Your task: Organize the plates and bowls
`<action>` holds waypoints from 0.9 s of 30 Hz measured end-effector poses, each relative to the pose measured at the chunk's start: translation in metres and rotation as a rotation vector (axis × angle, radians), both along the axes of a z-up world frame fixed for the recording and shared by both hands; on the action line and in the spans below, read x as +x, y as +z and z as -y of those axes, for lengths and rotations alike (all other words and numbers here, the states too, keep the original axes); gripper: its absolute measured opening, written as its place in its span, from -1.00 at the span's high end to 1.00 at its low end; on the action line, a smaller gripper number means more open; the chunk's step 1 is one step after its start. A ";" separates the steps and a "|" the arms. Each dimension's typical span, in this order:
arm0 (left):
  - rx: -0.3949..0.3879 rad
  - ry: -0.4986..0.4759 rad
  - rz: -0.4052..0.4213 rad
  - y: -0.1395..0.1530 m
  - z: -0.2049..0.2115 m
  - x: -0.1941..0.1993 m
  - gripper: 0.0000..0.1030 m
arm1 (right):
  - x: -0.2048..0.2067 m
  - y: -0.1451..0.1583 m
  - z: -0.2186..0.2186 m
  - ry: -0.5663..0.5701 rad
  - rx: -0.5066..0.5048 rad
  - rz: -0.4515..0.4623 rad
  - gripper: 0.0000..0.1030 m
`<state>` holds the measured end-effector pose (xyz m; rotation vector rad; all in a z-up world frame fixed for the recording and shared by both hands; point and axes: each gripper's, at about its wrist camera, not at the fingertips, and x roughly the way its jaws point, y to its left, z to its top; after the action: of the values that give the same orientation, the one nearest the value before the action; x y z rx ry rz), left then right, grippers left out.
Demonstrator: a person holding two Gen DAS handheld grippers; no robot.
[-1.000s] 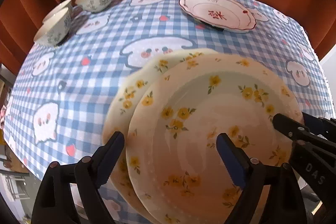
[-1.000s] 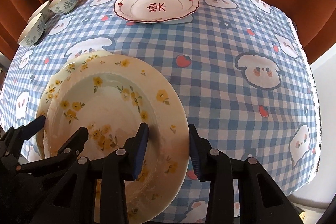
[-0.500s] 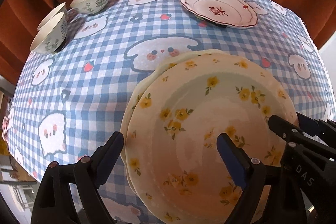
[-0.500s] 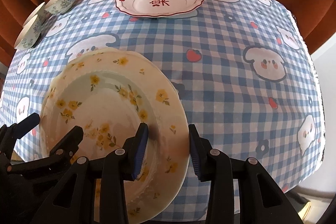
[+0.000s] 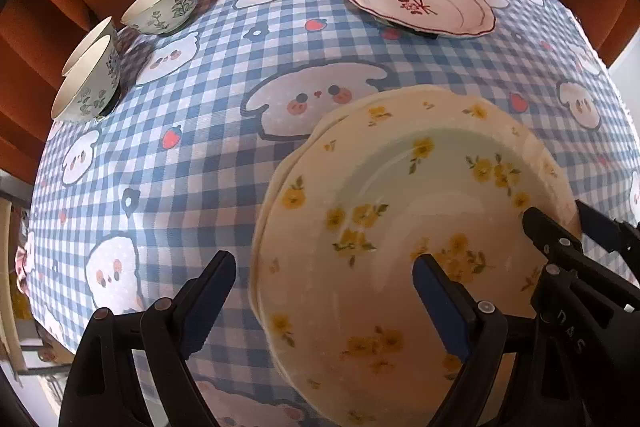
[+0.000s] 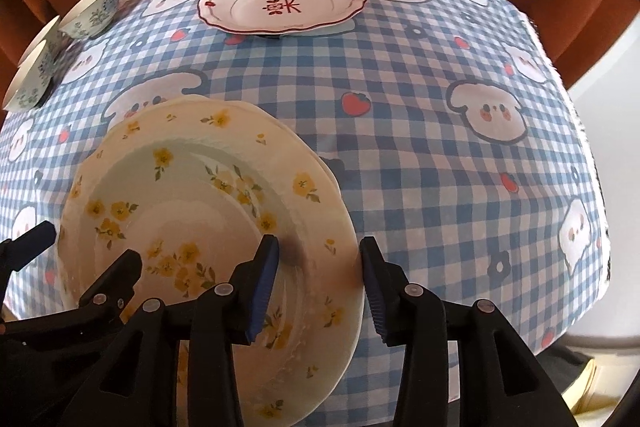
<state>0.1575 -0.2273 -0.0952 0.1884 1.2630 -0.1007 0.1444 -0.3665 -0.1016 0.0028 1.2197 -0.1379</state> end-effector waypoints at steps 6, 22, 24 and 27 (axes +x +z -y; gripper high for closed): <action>-0.013 -0.078 0.006 0.005 -0.008 0.003 -0.78 | 0.002 0.000 -0.004 -0.065 -0.012 0.000 -0.06; -0.136 -0.205 0.117 0.053 -0.039 0.033 -0.78 | 0.012 0.068 -0.053 -0.171 0.000 0.159 -0.48; -0.151 -0.191 0.144 0.064 -0.037 0.043 -0.77 | 0.018 0.077 -0.052 -0.184 0.010 0.187 -0.48; -0.163 -0.177 0.196 0.078 -0.032 0.058 -0.77 | 0.032 0.090 -0.042 -0.215 0.043 0.223 -0.67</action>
<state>0.2153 -0.1951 -0.0176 0.1650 1.0360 -0.3294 0.1760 -0.3241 -0.0118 0.1829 0.9972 -0.2908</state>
